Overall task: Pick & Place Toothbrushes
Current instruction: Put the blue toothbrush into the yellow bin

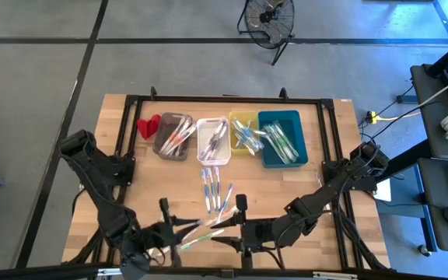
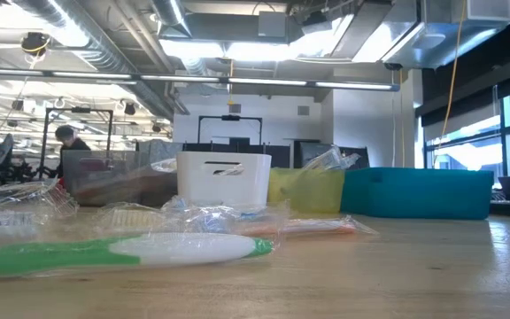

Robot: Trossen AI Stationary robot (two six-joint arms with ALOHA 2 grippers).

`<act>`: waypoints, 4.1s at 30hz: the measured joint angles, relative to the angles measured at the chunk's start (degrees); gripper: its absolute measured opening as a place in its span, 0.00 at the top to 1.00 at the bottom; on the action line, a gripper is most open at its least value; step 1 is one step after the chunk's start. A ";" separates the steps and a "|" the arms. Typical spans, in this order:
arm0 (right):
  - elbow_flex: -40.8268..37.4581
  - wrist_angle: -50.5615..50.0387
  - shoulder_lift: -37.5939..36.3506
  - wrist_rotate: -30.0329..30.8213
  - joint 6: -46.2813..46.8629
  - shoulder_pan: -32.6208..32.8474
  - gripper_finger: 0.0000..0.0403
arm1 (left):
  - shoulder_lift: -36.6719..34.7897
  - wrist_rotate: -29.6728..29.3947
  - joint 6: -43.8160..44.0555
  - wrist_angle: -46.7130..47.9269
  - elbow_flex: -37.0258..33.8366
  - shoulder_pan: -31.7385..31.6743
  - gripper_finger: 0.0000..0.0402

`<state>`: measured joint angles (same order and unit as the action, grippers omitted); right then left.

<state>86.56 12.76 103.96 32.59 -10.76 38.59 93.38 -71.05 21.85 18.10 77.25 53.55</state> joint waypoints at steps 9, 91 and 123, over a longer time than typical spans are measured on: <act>0.00 0.36 0.00 -1.57 -5.20 0.15 0.73 | 0.00 -1.12 -7.37 -4.80 0.00 1.69 0.96; 0.07 -4.32 -0.04 -12.25 -9.81 -4.94 0.94 | 0.26 9.81 -16.60 -9.75 -0.04 -4.96 0.91; 0.02 -62.01 -8.09 36.94 25.71 -2.98 0.94 | 0.15 11.59 -12.63 -2.61 0.00 -5.28 0.67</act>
<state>86.59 -49.25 95.87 69.54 14.95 35.61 93.54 -59.45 9.23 15.49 77.25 48.27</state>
